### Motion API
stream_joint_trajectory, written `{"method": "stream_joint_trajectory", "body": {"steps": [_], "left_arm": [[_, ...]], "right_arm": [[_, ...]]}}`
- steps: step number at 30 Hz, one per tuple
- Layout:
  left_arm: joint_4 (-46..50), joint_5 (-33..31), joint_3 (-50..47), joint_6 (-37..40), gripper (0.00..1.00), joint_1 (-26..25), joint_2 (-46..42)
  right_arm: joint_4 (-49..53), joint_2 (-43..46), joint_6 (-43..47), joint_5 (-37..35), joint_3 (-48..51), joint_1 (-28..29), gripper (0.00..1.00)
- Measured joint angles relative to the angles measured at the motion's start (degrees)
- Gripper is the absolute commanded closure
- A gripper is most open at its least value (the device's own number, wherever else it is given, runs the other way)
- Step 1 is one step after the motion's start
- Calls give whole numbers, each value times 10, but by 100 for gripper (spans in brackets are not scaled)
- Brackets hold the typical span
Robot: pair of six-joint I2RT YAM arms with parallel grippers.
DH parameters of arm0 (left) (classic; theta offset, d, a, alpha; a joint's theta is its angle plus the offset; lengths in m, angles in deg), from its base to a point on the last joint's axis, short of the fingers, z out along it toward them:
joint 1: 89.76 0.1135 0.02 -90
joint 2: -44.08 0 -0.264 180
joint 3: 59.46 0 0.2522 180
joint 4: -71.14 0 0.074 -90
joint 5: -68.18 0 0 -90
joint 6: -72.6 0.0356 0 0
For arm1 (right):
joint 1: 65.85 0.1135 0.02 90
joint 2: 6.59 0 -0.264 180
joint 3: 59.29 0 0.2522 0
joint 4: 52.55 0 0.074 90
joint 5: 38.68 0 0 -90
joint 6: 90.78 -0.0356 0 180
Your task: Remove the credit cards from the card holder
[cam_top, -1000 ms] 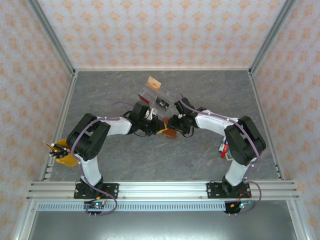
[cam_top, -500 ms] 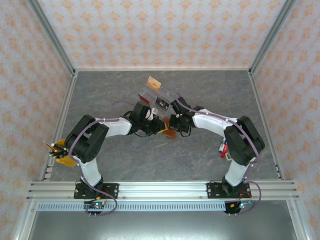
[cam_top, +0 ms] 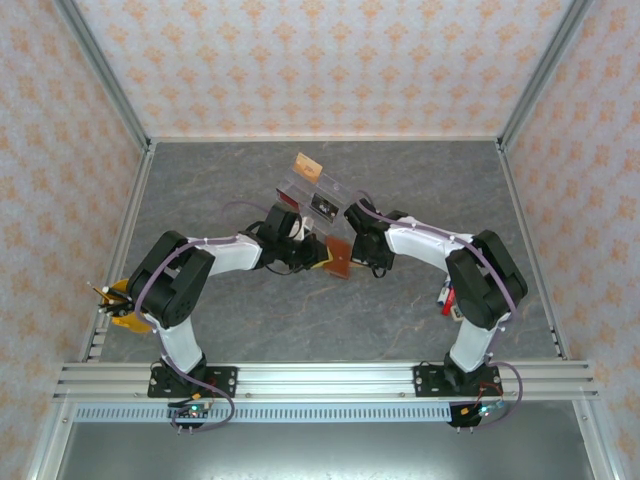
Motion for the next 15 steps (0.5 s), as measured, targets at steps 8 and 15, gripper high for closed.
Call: {"method": "stream_joint_trajectory", "body": {"steps": [8,15], "left_arm": [[90,-51,9,41,35,0,-35],[170,-121,32,80,17,3,-72]], "right_arm": [[-21,0,3,20,3,-1,72],[-56,-2,9,60,3,-1,72]]}}
